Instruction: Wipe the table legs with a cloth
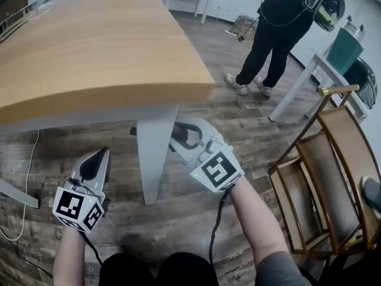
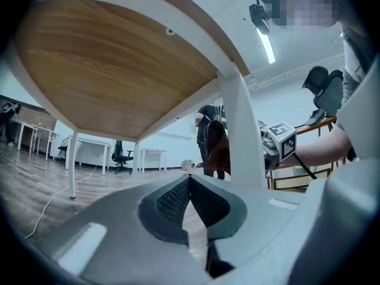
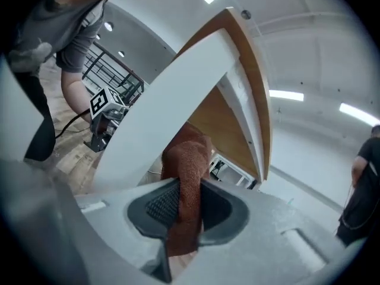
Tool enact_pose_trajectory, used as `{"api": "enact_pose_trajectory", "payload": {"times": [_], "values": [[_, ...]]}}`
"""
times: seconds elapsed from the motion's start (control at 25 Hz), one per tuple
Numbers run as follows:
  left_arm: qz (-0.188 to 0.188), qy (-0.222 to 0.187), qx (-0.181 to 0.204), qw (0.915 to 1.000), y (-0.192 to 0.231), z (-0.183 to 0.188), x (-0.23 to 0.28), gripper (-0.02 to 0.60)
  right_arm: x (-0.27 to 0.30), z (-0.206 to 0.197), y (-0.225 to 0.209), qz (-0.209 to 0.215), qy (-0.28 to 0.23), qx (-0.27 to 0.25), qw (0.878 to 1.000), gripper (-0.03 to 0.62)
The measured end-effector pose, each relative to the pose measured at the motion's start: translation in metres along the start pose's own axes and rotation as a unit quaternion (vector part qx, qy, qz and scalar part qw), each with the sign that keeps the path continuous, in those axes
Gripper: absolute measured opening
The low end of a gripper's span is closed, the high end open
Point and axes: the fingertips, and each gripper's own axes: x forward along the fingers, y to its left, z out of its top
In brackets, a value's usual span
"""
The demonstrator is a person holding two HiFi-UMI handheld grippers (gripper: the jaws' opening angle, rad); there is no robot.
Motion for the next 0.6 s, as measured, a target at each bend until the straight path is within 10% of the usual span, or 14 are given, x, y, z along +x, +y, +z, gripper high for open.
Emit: {"api": "enact_pose_trajectory", "payload": {"times": [0.6], "values": [[0.018, 0.011, -0.002, 0.9998, 0.010, -0.022, -0.009, 0.018, -0.007, 0.048, -0.014, -0.083, -0.047, -0.110, 0.989, 0.063]]}}
